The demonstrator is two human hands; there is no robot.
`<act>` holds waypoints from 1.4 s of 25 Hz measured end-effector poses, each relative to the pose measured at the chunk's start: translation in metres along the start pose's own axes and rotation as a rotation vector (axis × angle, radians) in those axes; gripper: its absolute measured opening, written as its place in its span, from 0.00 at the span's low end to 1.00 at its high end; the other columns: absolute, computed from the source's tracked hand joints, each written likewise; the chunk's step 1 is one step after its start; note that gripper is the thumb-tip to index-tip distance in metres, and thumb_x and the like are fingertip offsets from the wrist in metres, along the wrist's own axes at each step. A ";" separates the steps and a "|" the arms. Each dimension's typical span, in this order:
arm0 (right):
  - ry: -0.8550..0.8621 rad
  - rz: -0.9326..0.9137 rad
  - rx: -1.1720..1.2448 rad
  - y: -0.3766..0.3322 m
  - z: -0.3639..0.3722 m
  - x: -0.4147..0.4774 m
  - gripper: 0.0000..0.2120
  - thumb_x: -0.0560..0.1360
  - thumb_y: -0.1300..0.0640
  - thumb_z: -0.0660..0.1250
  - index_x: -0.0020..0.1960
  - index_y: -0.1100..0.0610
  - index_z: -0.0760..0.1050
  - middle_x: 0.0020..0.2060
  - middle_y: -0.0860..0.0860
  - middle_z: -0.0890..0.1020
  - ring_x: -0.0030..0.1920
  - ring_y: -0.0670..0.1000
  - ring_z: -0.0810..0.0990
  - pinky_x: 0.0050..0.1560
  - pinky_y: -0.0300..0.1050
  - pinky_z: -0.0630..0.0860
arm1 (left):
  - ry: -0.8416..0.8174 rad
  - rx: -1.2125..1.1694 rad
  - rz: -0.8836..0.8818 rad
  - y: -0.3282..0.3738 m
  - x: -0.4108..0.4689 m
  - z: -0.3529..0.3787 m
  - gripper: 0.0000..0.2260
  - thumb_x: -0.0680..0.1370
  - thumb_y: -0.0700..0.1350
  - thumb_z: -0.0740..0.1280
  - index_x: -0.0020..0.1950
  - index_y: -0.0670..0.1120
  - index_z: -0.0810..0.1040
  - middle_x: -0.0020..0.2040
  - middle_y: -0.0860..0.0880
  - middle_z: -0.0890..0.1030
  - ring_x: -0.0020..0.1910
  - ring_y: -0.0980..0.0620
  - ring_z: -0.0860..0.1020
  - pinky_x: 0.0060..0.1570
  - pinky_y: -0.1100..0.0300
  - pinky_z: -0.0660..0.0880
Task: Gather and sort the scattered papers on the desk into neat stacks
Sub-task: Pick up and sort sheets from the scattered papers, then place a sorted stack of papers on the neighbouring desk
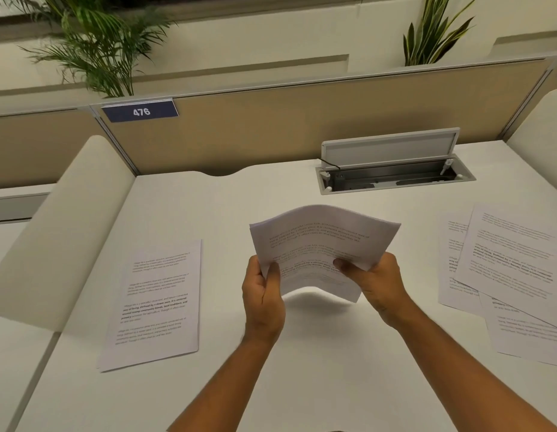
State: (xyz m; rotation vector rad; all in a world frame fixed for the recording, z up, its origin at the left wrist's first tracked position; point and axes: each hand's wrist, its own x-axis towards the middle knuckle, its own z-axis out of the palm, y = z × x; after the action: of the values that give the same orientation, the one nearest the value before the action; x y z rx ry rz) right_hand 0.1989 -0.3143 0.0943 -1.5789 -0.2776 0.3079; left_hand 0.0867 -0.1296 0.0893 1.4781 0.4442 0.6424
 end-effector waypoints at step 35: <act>-0.260 0.306 -0.286 0.044 0.292 0.016 0.27 0.84 0.61 0.63 0.80 0.46 0.63 0.58 0.52 0.84 0.56 0.53 0.84 0.60 0.54 0.82 | 0.344 0.497 -0.362 -0.031 0.072 -0.286 0.23 0.84 0.33 0.58 0.67 0.58 0.82 0.55 0.58 0.87 0.50 0.60 0.86 0.44 0.69 0.83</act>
State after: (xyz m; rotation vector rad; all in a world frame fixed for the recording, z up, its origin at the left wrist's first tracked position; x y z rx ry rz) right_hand 0.1074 -0.0379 0.0429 -1.8676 -0.2897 0.7408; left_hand -0.0372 0.1367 0.0493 1.6926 1.1767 0.5135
